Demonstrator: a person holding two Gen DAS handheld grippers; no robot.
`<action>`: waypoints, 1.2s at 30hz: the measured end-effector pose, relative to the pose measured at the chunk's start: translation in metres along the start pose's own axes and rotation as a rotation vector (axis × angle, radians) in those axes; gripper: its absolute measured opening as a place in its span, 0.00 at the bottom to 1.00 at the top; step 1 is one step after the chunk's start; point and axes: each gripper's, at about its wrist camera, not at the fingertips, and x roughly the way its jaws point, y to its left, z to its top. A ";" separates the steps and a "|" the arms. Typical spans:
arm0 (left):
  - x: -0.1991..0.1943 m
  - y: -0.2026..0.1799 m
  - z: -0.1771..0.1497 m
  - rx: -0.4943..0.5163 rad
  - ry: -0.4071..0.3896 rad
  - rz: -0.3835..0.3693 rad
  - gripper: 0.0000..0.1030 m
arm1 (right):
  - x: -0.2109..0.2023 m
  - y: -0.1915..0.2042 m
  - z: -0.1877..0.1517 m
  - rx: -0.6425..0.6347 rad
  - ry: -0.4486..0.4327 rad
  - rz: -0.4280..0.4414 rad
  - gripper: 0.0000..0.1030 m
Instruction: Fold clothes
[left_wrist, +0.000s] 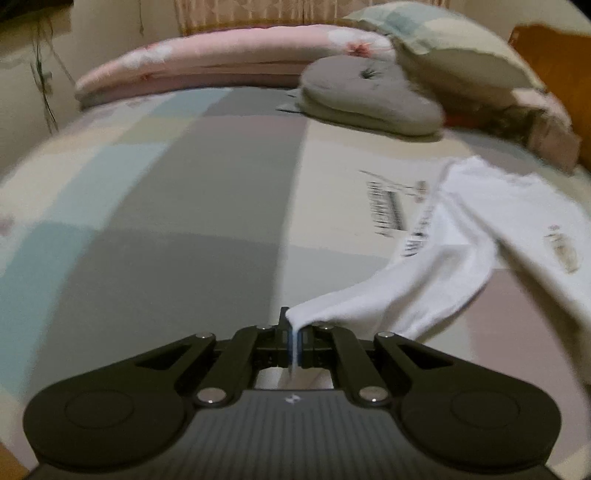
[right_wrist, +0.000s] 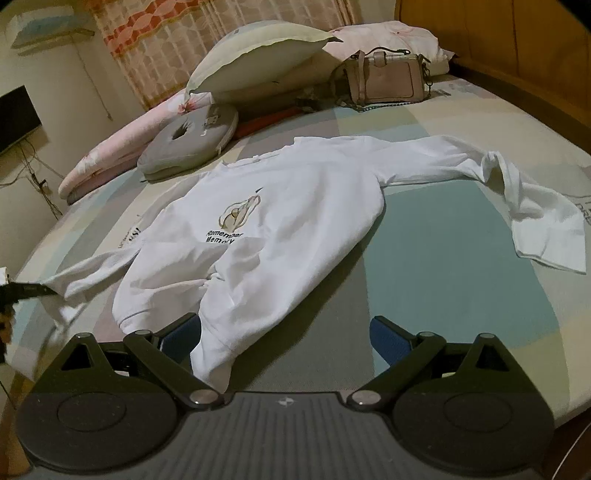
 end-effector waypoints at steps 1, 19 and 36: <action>0.003 0.004 0.005 0.019 0.005 0.030 0.03 | 0.001 0.001 0.000 -0.009 0.002 -0.009 0.97; 0.077 0.076 0.083 -0.056 0.051 0.208 0.04 | 0.025 0.022 0.013 -0.073 0.029 -0.142 0.97; 0.072 0.139 0.065 -0.408 -0.042 0.369 0.53 | 0.030 0.044 0.014 -0.123 0.049 -0.143 0.97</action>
